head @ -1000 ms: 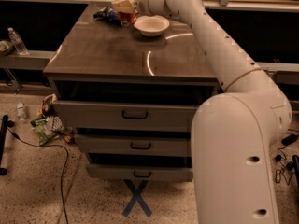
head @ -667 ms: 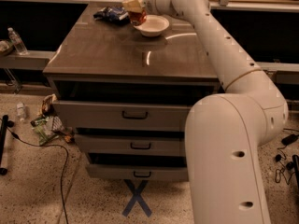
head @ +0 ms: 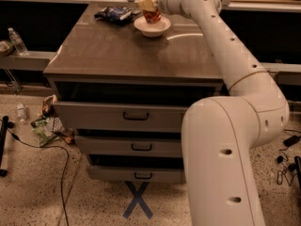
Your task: Place coke can into paper bowl
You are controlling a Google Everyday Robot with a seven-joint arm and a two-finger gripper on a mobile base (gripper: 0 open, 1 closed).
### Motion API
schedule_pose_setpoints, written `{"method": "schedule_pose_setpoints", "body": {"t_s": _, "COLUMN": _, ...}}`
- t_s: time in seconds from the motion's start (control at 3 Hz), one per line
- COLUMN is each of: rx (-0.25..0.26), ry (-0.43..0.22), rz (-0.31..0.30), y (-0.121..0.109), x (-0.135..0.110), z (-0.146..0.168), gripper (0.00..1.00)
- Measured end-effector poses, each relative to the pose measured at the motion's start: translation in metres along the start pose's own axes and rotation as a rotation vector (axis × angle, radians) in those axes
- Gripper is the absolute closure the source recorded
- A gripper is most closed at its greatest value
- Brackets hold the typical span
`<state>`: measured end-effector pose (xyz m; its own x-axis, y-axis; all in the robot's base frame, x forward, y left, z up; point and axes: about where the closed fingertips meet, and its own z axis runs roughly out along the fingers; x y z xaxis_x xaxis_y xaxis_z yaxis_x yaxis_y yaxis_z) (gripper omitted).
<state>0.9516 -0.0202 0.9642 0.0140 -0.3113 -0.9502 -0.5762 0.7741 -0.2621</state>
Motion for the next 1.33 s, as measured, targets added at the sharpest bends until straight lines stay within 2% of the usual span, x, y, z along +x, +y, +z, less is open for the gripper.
{"method": "schedule_pose_setpoints", "body": {"t_s": 0.33, "rx": 0.017, "ry": 0.024, "rz": 0.036, "y": -0.01, "x": 0.015, "z": 0.005, "gripper": 0.82}}
{"method": "schedule_pose_setpoints", "body": {"t_s": 0.67, "rx": -0.004, "ry": 0.058, "rz": 0.095, "y": -0.002, "x": 0.036, "z": 0.017, "gripper": 0.51}}
{"method": "schedule_pose_setpoints", "body": {"t_s": 1.0, "rx": -0.017, "ry": 0.078, "rz": 0.129, "y": 0.005, "x": 0.047, "z": 0.023, "gripper": 0.28}}
{"method": "schedule_pose_setpoints", "body": {"t_s": 1.33, "rx": -0.006, "ry": 0.094, "rz": 0.138, "y": 0.0, "x": 0.049, "z": 0.018, "gripper": 0.0}}
